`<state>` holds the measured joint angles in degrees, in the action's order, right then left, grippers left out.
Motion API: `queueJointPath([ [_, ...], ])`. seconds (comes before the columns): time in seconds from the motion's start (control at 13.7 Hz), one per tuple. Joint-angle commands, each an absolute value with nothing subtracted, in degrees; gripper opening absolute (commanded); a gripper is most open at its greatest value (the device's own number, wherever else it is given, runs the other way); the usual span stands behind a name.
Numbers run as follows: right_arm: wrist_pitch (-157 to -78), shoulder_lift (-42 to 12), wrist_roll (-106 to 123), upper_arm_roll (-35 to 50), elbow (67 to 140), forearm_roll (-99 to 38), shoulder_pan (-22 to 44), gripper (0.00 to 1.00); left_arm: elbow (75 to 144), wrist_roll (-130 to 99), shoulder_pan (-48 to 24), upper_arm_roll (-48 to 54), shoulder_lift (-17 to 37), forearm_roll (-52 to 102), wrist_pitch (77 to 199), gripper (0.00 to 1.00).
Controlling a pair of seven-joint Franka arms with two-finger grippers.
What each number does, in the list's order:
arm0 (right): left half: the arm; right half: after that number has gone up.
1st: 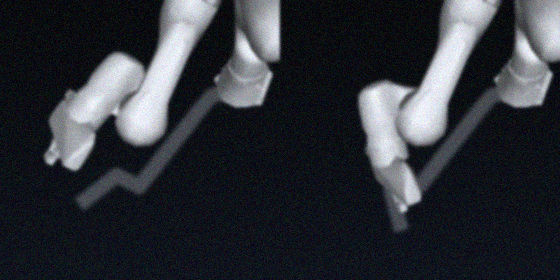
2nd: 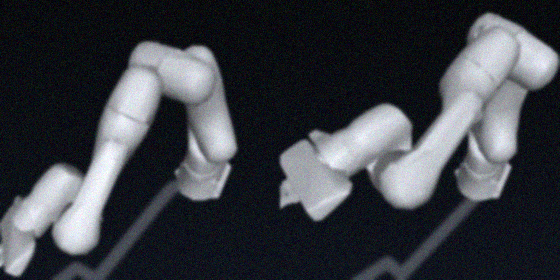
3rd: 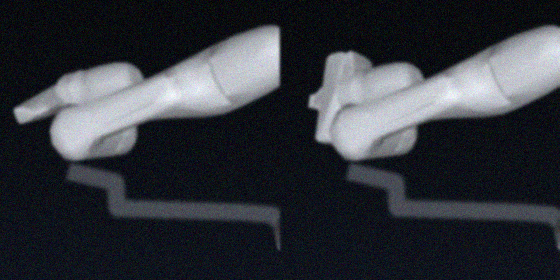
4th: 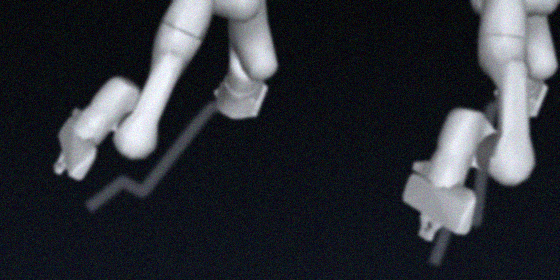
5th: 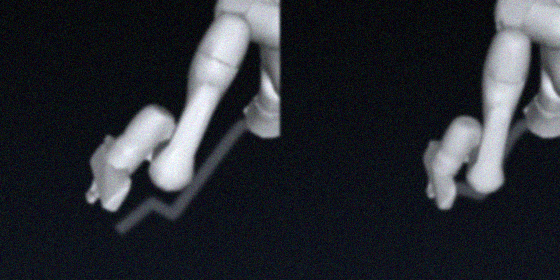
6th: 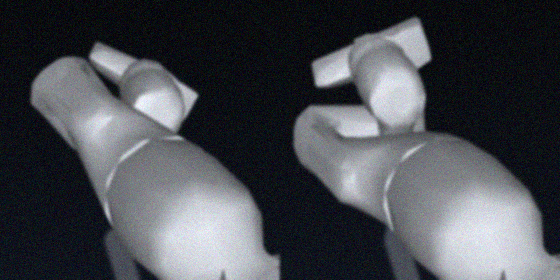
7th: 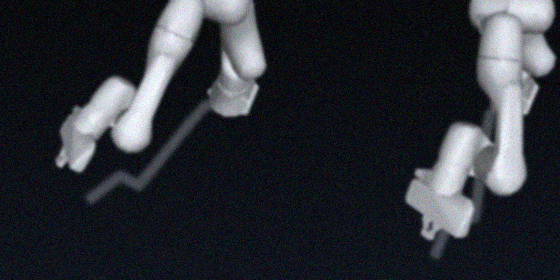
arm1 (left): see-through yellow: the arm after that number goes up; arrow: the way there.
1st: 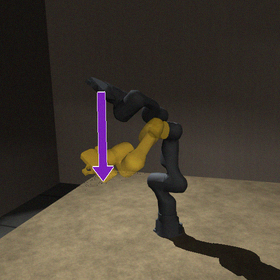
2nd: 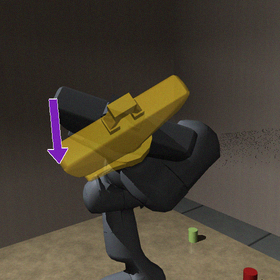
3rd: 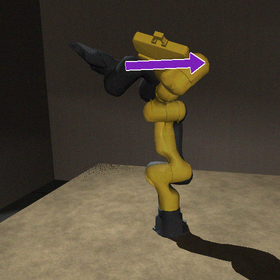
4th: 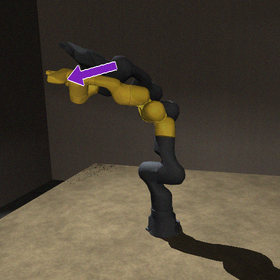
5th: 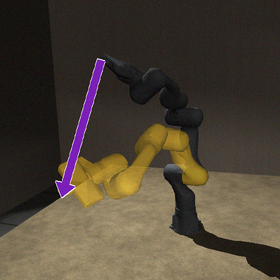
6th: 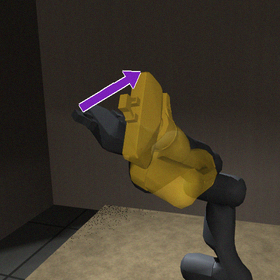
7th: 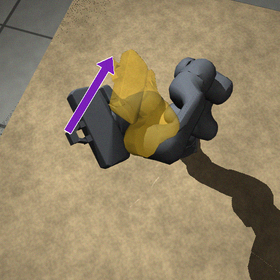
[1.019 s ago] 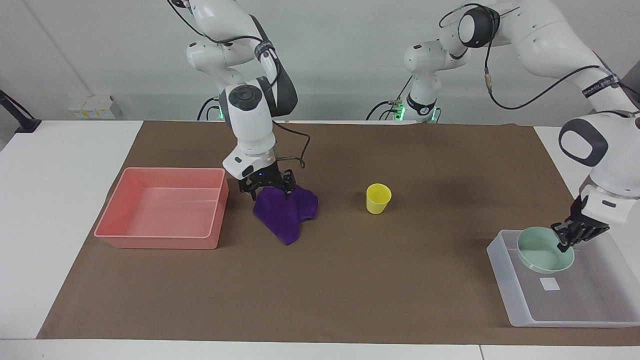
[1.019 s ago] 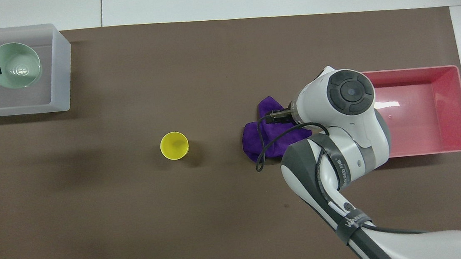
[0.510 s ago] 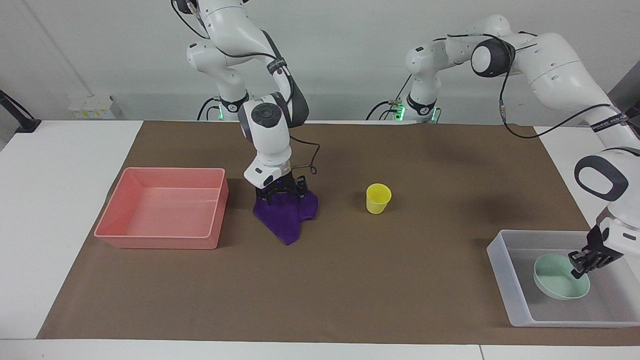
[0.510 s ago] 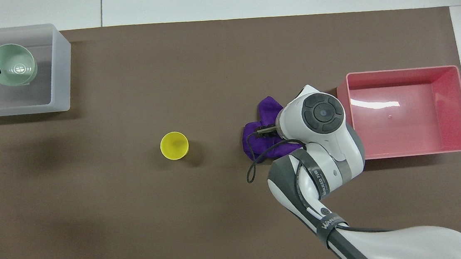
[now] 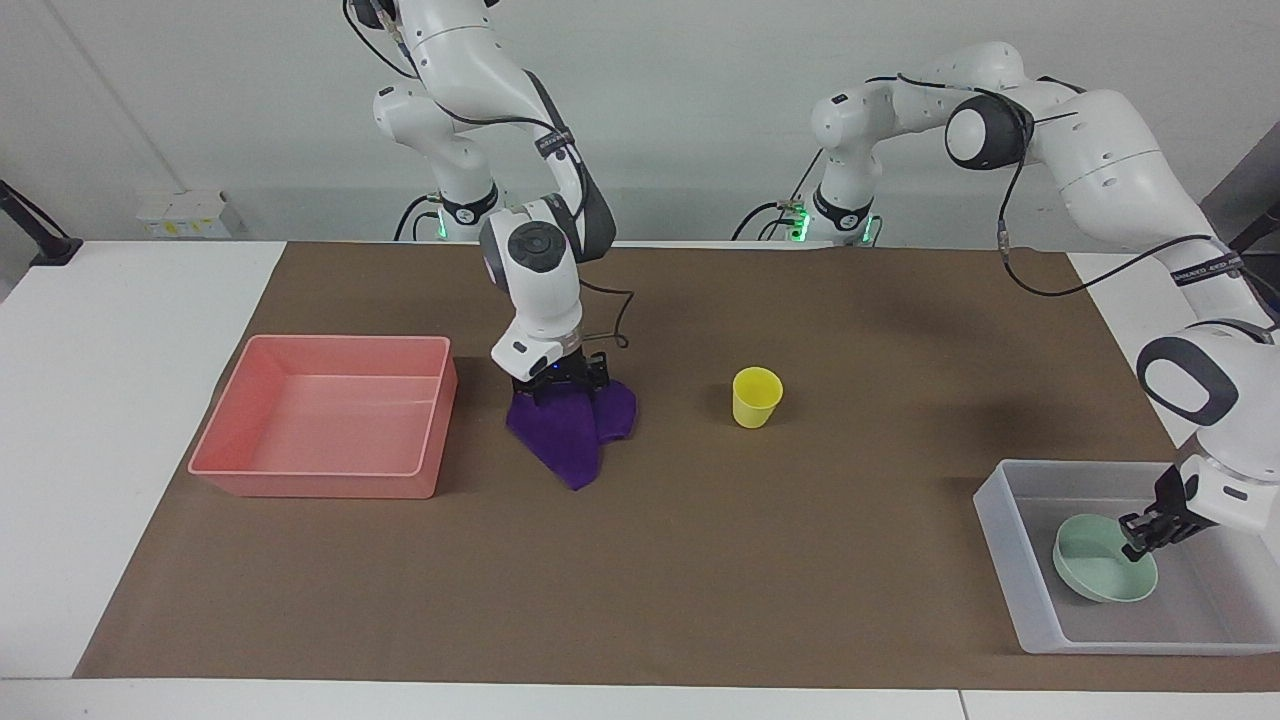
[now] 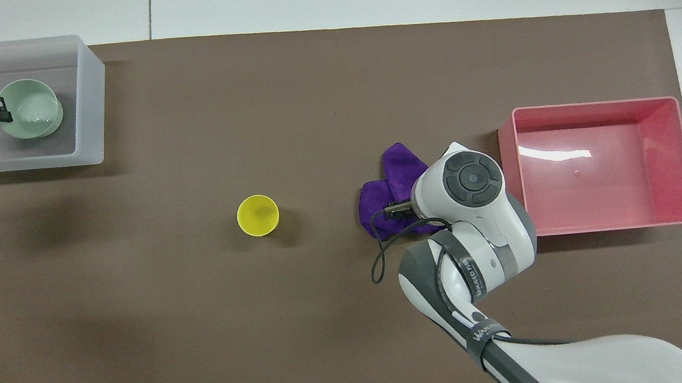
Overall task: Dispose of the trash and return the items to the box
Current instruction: 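Lower the bowl into the white box while the right gripper grasps the cloth, then carry the purple cloth into the pink tray with the right gripper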
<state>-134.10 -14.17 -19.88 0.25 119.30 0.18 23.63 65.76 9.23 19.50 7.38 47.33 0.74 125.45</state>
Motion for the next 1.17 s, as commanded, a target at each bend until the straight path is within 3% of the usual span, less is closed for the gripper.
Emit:
queueJointPath([
  [0.0,-133.86,-13.01,-24.75,0.26,120.32,0.35,23.47,0.0,66.53,10.55,19.86,7.91,47.11,0.53,125.51,0.31],
  [0.07,-132.9,-12.83,-26.09,0.26,119.89,0.35,23.47,0.0,66.45,10.63,19.69,7.91,47.11,0.53,125.51,0.73],
  [0.29,-128.6,-11.78,-26.28,0.09,117.43,0.44,23.47,0.0,66.36,11.07,19.43,7.91,45.54,0.44,124.89,0.96],
  [0.36,-127.45,-11.26,-26.63,0.09,116.73,0.44,23.47,0.0,66.62,11.07,19.16,7.91,43.87,0.27,124.81,1.0],
  [0.66,-122.01,-6.43,-27.16,-0.35,114.35,0.44,22.5,0.0,71.44,11.34,17.76,8.0,36.14,0.35,121.92,1.0],
  [1.09,-113.3,0.69,-26.89,-0.44,108.9,0.44,16.62,0.0,94.36,8.89,13.37,8.09,13.92,0.53,121.47,1.0],
])
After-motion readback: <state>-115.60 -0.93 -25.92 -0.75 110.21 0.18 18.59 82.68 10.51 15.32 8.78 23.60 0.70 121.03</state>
